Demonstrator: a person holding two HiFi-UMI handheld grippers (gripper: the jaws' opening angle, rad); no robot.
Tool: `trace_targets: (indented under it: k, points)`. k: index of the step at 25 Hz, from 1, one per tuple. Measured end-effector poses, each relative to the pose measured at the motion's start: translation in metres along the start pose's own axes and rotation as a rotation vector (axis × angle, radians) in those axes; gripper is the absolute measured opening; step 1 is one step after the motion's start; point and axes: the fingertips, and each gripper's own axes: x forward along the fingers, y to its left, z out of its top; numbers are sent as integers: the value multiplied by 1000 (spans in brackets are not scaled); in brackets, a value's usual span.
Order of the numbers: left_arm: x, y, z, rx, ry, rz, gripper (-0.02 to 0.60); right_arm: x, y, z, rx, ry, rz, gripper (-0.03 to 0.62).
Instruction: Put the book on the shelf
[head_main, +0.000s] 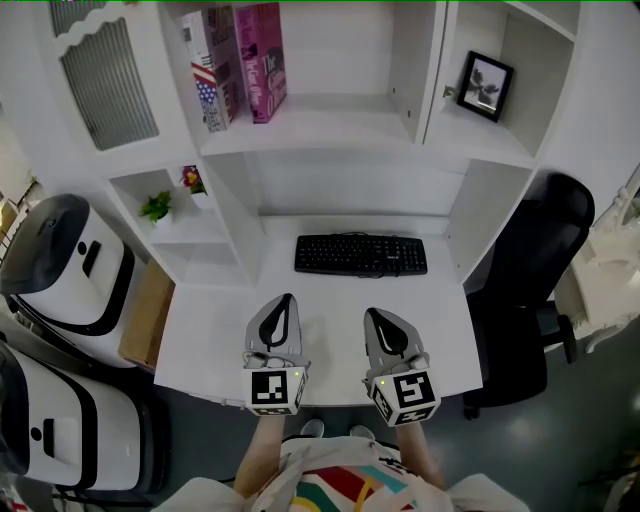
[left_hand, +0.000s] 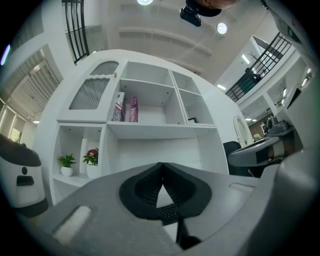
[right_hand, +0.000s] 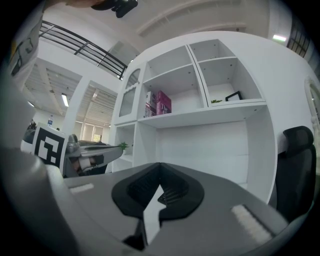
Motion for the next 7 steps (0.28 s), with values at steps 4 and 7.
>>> trace_targets:
  k: [4,7]
  points:
    - [-1,4,7,-41,-26,3,-2,3,3,0,-3,-3,7,0]
    - [-3,9,11,-51,-37,9,-2,5,5,-1,-2,2,11,0]
